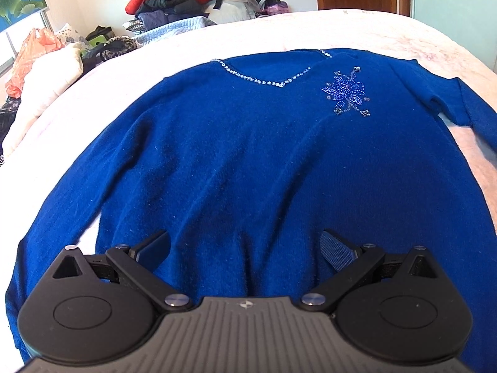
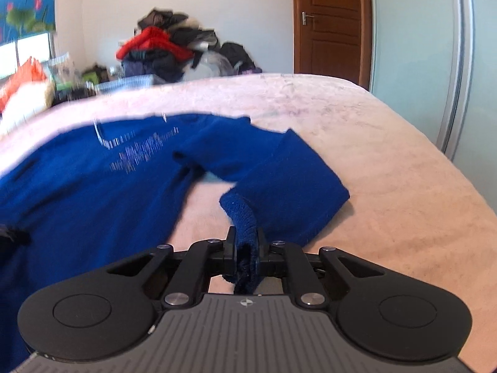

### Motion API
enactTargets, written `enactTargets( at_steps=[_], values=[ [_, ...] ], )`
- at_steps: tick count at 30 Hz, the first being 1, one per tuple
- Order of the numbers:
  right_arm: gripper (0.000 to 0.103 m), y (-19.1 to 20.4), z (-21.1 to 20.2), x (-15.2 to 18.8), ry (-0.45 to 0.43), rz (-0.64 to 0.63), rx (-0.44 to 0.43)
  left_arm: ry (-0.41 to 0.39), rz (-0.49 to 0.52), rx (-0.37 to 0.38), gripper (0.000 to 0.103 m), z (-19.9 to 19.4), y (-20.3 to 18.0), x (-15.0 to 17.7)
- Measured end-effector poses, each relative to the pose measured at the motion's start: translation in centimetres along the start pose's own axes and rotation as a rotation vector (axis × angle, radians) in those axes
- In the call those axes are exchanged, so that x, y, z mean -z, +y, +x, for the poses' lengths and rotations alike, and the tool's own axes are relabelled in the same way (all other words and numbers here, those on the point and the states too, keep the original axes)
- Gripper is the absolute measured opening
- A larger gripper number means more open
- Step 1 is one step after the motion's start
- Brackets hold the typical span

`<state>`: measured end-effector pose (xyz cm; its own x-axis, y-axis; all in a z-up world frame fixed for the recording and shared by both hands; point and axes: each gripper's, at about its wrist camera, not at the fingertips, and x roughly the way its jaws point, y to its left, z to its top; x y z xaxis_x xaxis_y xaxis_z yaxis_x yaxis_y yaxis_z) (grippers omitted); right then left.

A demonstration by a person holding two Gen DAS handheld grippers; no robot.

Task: Fold small clothes
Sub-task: 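Grasp the sweater sleeve cuff with the right gripper and lift it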

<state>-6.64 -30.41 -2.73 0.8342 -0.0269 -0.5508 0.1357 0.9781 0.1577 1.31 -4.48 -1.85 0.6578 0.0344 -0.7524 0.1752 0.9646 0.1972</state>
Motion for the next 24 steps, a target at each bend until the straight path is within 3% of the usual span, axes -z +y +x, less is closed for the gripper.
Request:
enactTargets(
  at_steps=[5,8,10,13,19,21,24],
  values=[
    [0.012,-4.4,-0.6,-3.2,-0.057,0.278,-0.189,-0.006,-0.001,-0.013,0.103,0.0,0.5,-0.3],
    [0.012,-7.8,-1.3,-5.2,-0.135,0.425,-0.234,-0.004,-0.008,-0.013,0.103,0.0,0.9,-0.3],
    [0.013,-9.9,-2.1,-6.3,-0.195,0.487,-0.206,-0.003,-0.011,-0.015,0.103,0.1,1.1,-0.4],
    [0.013,-12.5,-3.5,-7.7,-0.281,0.532,-0.092,-0.004,-0.015,-0.015,0.103,0.1,1.2,-0.4],
    [0.013,-15.3,-6.2,-9.7,-0.447,0.508,0.108,-0.007,-0.001,-0.019,0.103,0.2,1.1,-0.5],
    [0.013,-15.7,-6.3,-10.1,-0.466,0.495,0.129,-0.006,-0.002,-0.02,0.103,0.2,1.2,-0.5],
    [0.013,-14.8,-4.9,-10.4,-0.419,0.475,0.089,-0.004,-0.003,-0.019,0.103,0.3,1.3,-0.4]
  ],
)
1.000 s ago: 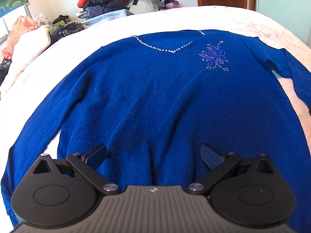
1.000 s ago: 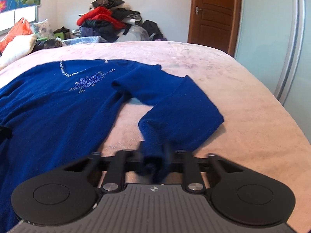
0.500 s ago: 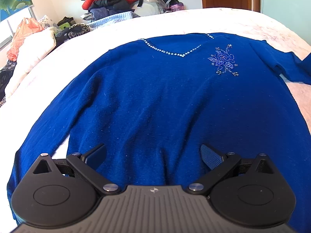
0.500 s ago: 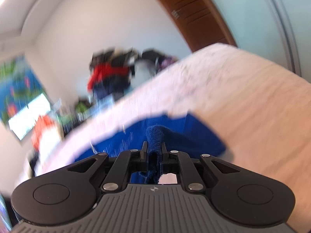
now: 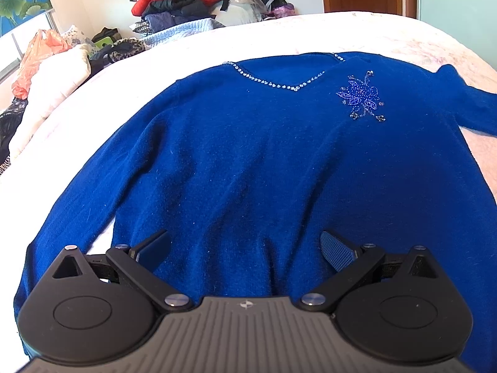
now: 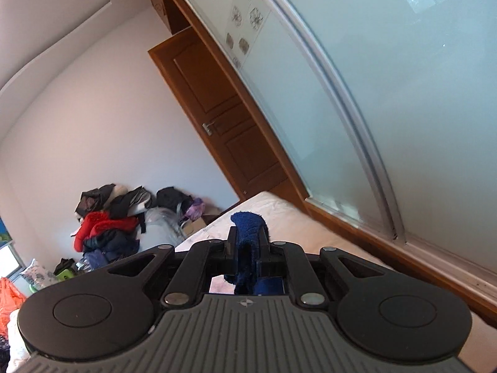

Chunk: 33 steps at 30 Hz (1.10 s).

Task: Fold small clothes
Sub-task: 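Grasp the sweater sleeve cuff with the right gripper and lift it, then carry the sleeve across the sweater body and release it with the right gripper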

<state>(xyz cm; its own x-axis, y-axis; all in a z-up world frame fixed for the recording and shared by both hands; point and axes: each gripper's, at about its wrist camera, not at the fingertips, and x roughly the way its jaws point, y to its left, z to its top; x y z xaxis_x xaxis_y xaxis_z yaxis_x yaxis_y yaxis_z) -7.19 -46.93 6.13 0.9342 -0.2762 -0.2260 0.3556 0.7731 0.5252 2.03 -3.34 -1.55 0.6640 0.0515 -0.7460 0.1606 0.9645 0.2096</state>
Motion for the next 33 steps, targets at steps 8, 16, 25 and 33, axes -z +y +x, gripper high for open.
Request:
enactTargets(
  at_steps=[8,16,25,33],
  values=[
    [0.013,7.8,3.0,4.7,0.195,0.009,-0.226,-0.013,0.005,-0.012,0.103,0.2,0.8,0.0],
    [0.013,15.7,5.0,6.3,0.316,0.008,-0.43,-0.052,-0.047,-0.054,0.103,0.8,3.0,-0.9],
    [0.014,21.6,6.3,9.1,0.416,-0.053,-0.507,-0.039,-0.094,-0.049,0.103,1.5,4.9,-0.9],
    [0.014,25.4,8.5,12.7,0.51,-0.06,-0.532,-0.036,-0.114,-0.054,0.103,1.7,6.4,-0.2]
  ],
)
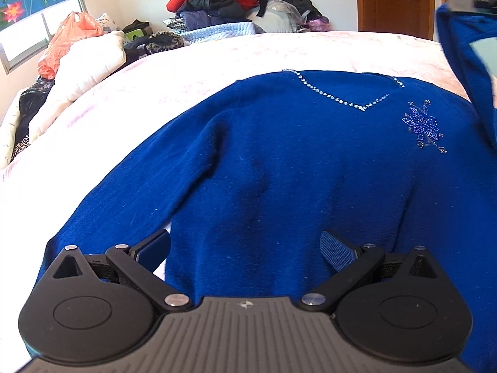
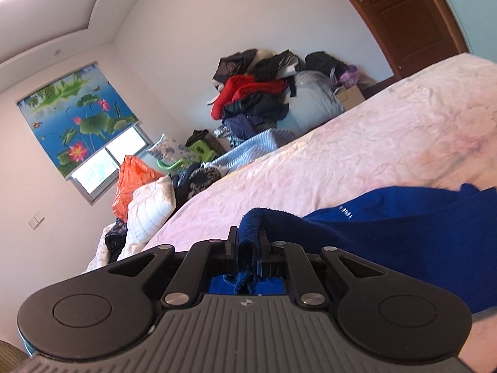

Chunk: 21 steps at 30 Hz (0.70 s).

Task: Fold small clothes
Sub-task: 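Carry the sleeve across the sweater body and release it with the right gripper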

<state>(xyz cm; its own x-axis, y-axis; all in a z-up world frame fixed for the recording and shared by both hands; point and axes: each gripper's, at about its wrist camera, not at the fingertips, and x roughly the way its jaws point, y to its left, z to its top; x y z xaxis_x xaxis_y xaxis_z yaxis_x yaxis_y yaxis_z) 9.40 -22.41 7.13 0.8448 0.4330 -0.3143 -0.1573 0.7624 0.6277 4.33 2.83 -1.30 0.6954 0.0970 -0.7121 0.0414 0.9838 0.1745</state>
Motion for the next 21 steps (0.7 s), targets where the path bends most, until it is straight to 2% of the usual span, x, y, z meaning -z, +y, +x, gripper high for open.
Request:
enactTargets(
  at_steps=[7,12,21],
  values=[
    [0.014,2.9,6.1,1.2,0.08,-0.007,-0.038,-0.022,0.015,-0.024,0.103,-0.4,0.9,0.1],
    [0.014,4.4,11.0,2.8,0.155,-0.008,-0.033,-0.046,0.019,-0.052,0.103,-1.0,2.0,0.2],
    [0.014,8.0,17.3,5.9,0.266,-0.051,-0.05,-0.051,0.017,-0.074,0.103,-1.5,3.4,0.2]
  ],
)
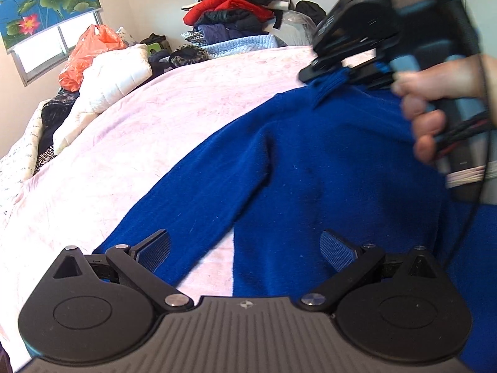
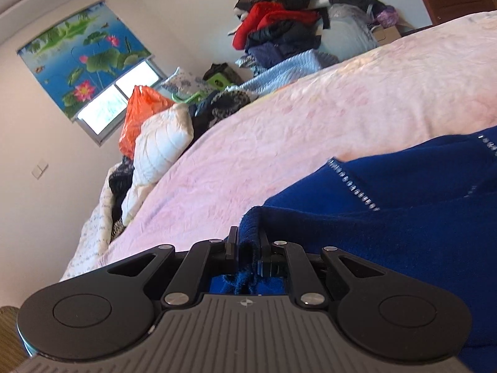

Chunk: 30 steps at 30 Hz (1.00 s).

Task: Fold small clothes
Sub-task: 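Carry the sleeve across the sweater body and release it with the right gripper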

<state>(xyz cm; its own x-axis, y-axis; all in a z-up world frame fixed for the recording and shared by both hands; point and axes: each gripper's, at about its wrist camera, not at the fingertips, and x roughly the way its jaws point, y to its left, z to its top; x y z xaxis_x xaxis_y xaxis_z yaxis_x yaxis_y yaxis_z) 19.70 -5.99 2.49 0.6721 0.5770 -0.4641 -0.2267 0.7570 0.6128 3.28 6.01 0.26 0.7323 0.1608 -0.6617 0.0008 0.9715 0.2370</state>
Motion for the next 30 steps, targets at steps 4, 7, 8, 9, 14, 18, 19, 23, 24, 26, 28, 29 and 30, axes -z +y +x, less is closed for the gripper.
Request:
enactTargets(
  at_steps=[4,7,8,9,14,18,19,23,24,26,28,29,30],
  values=[
    [0.019,0.3,2.5,0.4,0.061,-0.016,0.013,-0.006,0.004,-0.018,0.103,-0.2,0.1,0.0],
    [0.05,-0.8,4.1,0.8,0.134,0.022,0.018,0.008,0.007,-0.021,0.103,-0.2,0.4,-0.1],
    [0.057,-1.3,4.2,1.1,0.143,0.04,0.009,0.011,0.005,-0.015,0.103,-0.2,0.6,0.0],
    [0.056,-1.4,3.7,1.2,0.137,0.044,0.0,0.013,0.0,-0.009,0.103,-0.2,0.7,0.0],
    [0.056,-1.6,2.0,1.3,0.117,0.035,-0.016,0.036,-0.033,-0.01,0.103,0.7,1.3,0.1],
    [0.057,-1.9,2.2,2.0,0.157,0.026,0.051,0.061,-0.058,0.009,0.103,1.1,1.5,0.3],
    [0.057,-1.8,1.8,2.2,0.143,0.028,0.036,0.059,-0.061,0.01,0.103,1.0,1.6,0.4],
    [0.073,-1.3,0.4,2.5,0.115,0.006,0.01,0.07,-0.067,0.0,0.103,1.1,1.8,0.5],
    [0.075,-1.3,0.6,2.6,0.132,-0.008,0.03,0.075,-0.076,0.004,0.103,1.1,2.0,0.5],
    [0.074,-1.5,0.6,2.9,0.149,-0.022,0.081,0.08,-0.088,0.01,0.103,1.0,2.2,0.5],
    [0.074,-1.4,-0.1,3.0,0.133,-0.016,0.064,0.077,-0.088,0.006,0.103,0.9,2.2,0.5],
    [0.074,-1.3,-0.5,3.0,0.125,-0.015,0.052,0.076,-0.085,0.0,0.103,0.8,2.2,0.5],
    [0.074,-1.2,-0.8,3.0,0.12,-0.018,0.045,0.078,-0.082,-0.004,0.103,0.9,2.2,0.5]
  ],
)
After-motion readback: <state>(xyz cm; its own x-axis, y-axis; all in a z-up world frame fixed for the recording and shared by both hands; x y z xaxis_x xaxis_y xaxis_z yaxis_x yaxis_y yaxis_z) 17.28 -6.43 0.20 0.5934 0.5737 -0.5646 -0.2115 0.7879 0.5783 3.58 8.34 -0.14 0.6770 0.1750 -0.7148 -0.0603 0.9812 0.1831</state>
